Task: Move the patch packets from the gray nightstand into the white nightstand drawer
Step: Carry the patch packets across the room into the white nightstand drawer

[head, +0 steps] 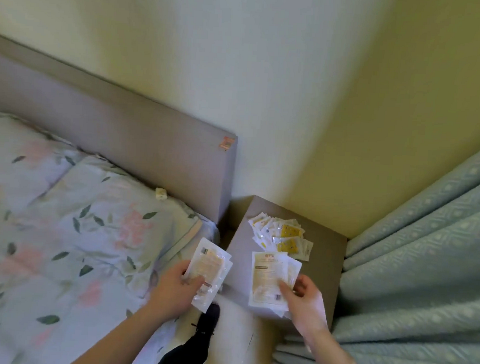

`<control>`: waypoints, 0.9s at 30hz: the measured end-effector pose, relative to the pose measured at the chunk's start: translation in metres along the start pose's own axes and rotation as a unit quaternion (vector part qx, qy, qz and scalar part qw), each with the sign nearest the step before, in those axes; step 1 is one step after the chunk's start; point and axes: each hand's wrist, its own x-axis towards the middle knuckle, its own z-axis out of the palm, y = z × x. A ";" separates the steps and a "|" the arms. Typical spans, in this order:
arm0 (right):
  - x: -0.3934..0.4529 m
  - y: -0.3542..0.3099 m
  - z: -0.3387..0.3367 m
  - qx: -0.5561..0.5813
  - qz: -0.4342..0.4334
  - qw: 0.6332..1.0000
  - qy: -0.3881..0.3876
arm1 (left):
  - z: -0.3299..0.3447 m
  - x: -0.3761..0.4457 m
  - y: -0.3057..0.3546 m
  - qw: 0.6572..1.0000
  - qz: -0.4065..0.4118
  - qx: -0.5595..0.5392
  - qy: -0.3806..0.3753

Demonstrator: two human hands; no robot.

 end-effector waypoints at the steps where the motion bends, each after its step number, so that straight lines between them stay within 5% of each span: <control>1: -0.007 0.003 0.001 -0.010 -0.010 1.000 -0.017 | -0.001 -0.016 -0.008 1.000 -0.008 -0.006 0.017; 15: -0.186 0.014 0.089 -0.124 -0.155 0.952 -0.233 | -0.062 -0.283 -0.125 0.961 -0.088 0.002 0.262; 27: -0.493 0.107 0.255 -0.203 -0.266 0.856 -0.395 | -0.151 -0.580 -0.345 0.898 -0.149 -0.073 0.409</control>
